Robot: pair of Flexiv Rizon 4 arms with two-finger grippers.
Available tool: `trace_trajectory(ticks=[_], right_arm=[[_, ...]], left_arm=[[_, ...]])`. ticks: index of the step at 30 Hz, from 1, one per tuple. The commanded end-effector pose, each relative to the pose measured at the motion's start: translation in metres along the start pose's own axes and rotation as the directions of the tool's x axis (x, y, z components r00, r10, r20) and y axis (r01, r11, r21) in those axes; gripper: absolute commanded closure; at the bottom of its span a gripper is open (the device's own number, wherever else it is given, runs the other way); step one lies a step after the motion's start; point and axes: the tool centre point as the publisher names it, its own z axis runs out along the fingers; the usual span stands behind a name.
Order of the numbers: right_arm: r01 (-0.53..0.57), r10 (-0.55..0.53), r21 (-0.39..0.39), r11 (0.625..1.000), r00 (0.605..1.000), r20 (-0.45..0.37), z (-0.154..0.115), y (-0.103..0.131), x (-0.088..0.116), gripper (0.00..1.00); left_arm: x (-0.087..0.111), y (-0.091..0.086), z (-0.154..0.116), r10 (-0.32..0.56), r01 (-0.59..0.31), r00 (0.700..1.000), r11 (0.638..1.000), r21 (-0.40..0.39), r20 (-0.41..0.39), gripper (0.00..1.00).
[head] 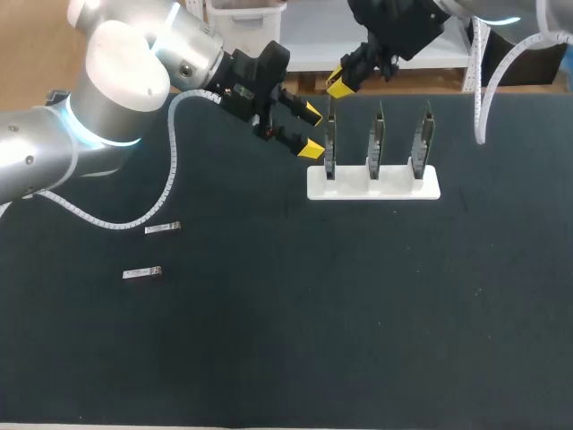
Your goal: Pick up the optical module with the left hand, and insert it into the network port with the right hand.
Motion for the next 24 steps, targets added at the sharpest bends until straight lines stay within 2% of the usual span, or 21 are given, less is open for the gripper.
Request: trace_trajectory(ticks=[1, 24], right_arm=[[-0.001, 0.001, -0.003, 1.000, 1.000, -0.003, 0.0015, 0.0017, 0.0008, 1.00], [-0.011, 0.010, -0.031, 0.999, 1.000, -0.019, 0.0079, 0.0036, 0.0056, 1.00]], left_arm=[[-0.0006, -0.0002, -0.0002, -0.002, 0.002, 1.000, 1.000, -0.001, -0.004, 0.00], [-0.0006, -0.0002, -0.0002, -0.002, 0.002, 1.000, 1.000, -0.001, -0.004, 0.00]])
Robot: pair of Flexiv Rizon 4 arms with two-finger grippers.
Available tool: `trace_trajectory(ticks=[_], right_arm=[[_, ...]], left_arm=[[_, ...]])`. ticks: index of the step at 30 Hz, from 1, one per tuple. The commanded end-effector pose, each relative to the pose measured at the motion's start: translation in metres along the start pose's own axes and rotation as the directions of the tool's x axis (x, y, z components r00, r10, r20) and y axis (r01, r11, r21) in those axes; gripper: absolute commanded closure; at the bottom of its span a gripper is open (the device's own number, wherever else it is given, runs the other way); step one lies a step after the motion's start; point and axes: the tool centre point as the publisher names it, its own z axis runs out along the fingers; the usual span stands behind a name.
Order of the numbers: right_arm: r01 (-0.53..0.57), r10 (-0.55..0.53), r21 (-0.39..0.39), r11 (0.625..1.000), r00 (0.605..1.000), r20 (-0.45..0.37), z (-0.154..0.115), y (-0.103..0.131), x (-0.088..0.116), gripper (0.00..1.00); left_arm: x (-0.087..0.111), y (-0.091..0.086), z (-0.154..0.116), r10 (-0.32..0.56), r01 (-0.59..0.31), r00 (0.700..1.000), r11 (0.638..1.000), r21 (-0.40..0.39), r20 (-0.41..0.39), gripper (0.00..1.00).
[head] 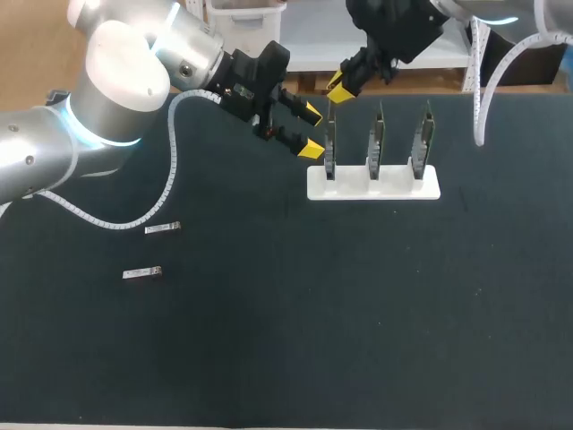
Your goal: Pick up the optical module with the left hand, and insert it into the network port with the right hand.
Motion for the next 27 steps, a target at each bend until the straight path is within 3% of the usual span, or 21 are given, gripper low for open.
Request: trace_trajectory(ticks=[1, 27], right_arm=[[-0.003, 0.003, -0.005, 1.000, 1.000, -0.001, 0.0048, -0.0017, 0.0019, 1.00], [0.030, -0.029, 0.023, 0.999, 1.000, -0.006, 0.0000, -0.0038, -0.0027, 1.00]], left_arm=[[-0.0006, -0.0002, -0.0002, -0.002, 0.002, 1.000, 1.000, -0.001, -0.004, 0.00], [-0.0006, -0.0002, -0.0002, -0.002, 0.002, 1.000, 1.000, -0.001, -0.004, 0.00]])
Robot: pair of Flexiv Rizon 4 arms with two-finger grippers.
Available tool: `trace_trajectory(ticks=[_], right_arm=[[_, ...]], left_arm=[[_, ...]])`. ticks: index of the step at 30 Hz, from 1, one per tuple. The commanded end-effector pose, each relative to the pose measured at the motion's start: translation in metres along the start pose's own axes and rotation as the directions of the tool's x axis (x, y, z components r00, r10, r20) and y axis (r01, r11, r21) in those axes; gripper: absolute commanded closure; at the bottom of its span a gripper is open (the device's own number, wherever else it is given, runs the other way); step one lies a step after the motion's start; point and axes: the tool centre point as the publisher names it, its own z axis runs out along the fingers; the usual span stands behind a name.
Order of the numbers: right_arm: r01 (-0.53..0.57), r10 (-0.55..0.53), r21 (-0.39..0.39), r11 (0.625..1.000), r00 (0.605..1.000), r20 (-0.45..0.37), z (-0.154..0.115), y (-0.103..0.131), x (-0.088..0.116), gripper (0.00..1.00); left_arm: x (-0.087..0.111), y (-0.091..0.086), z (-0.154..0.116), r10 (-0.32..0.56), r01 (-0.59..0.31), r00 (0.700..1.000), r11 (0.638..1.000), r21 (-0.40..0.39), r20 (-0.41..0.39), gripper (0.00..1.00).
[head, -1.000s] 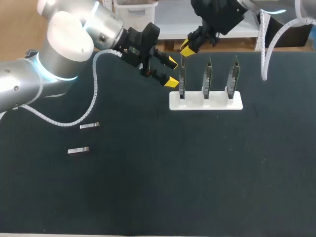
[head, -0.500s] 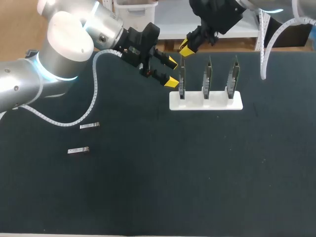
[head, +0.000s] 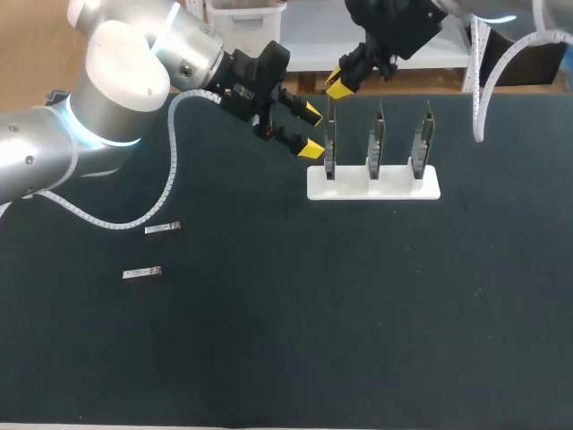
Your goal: Pick up the optical module with the left hand, and insert it into the network port with the right hand.
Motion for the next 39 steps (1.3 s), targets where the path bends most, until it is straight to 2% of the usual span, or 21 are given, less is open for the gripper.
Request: trace_trajectory(ticks=[1, 39], right_arm=[[0.004, -0.004, 0.005, 1.000, 1.000, -0.004, 0.0023, 0.0011, 0.0006, 1.00], [-0.004, 0.004, -0.006, 1.000, 1.000, 0.005, 0.0015, 0.0042, 0.0035, 1.00]], left_arm=[[-0.0006, -0.0002, -0.0002, -0.002, 0.002, 1.000, 1.000, -0.001, -0.004, 0.00], [-0.0006, -0.0002, -0.0002, -0.002, 0.002, 1.000, 1.000, -0.001, -0.004, 0.00]])
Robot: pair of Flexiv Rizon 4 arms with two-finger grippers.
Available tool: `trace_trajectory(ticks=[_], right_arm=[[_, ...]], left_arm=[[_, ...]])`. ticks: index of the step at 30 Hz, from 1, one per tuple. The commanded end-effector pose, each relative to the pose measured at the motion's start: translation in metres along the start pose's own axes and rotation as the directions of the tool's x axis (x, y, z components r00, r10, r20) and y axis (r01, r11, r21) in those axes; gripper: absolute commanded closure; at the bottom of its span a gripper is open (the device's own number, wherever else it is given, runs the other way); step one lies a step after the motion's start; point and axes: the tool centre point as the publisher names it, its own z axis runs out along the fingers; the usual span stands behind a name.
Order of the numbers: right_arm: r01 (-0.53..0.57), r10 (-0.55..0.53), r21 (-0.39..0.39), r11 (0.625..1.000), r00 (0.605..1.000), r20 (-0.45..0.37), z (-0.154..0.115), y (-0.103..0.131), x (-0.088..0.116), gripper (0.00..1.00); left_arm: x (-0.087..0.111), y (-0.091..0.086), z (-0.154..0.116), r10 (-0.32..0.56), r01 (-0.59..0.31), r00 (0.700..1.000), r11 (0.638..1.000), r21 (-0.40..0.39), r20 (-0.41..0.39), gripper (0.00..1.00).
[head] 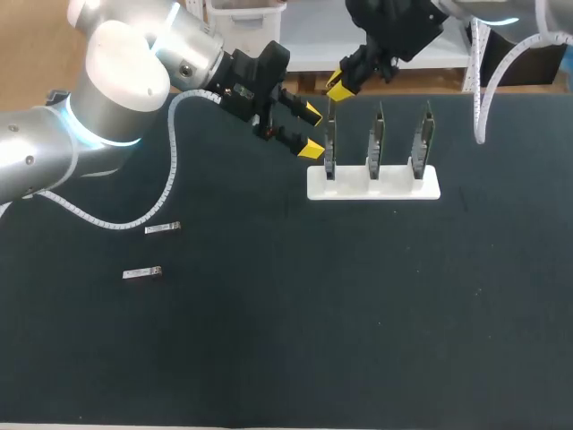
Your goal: Pick up the optical module with the left hand, and insert it into the network port with the right hand.
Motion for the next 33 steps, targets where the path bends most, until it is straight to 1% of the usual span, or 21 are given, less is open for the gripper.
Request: trace_trajectory(ticks=[1, 12, 23, 33], right_arm=[[-0.005, 0.005, -0.001, 1.000, 1.000, 0.005, 0.0015, 0.0001, 0.0019, 1.00], [-0.010, 0.010, -0.002, 1.000, 1.000, -0.002, 0.0041, 0.0004, 0.0035, 1.00], [0.010, -0.010, 0.011, 1.000, 1.000, 0.001, 0.0000, 0.0005, -0.0014, 1.00], [0.008, -0.008, 0.011, 1.000, 1.000, -0.016, 0.0034, 0.0004, 0.0025, 1.00]], left_arm=[[-0.0006, -0.0002, -0.0002, -0.002, 0.002, 1.000, 1.000, -0.001, -0.004, 0.00], [-0.0006, -0.0002, -0.0002, -0.002, 0.002, 1.000, 1.000, -0.001, -0.004, 0.00], [-0.0006, -0.0002, -0.0002, -0.002, 0.002, 1.000, 1.000, -0.001, -0.004, 0.00], [-0.0006, -0.0002, -0.0002, -0.002, 0.002, 1.000, 1.000, -0.001, -0.004, 0.00]])
